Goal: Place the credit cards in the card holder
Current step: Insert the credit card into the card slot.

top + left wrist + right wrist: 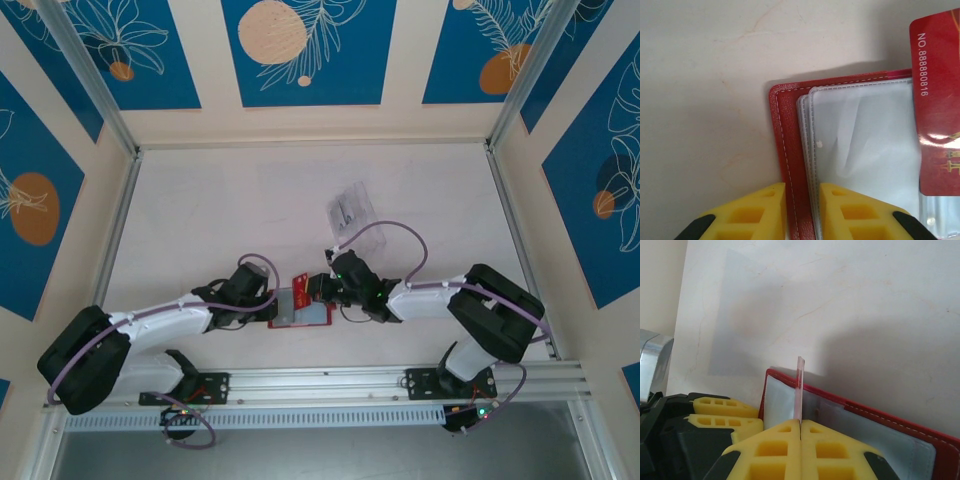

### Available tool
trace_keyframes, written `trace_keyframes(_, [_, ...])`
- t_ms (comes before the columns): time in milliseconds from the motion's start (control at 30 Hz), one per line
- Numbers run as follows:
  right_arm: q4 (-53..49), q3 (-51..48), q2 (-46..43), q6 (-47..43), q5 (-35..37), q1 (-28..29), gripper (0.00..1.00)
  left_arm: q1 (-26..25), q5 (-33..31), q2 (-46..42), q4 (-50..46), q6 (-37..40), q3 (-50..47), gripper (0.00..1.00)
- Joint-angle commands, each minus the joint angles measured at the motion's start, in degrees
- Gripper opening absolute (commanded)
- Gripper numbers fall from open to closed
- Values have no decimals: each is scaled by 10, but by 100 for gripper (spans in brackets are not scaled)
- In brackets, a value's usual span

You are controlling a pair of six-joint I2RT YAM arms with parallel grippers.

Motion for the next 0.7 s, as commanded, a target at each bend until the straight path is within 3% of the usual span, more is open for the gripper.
trace_keyframes(0, [13, -5, 11, 17, 17, 5, 0, -10, -4, 18, -45, 8, -12, 22])
trace_keyframes(667, [-23, -54, 6, 98, 89, 53, 0, -10, -3, 24, -41, 8, -12, 22])
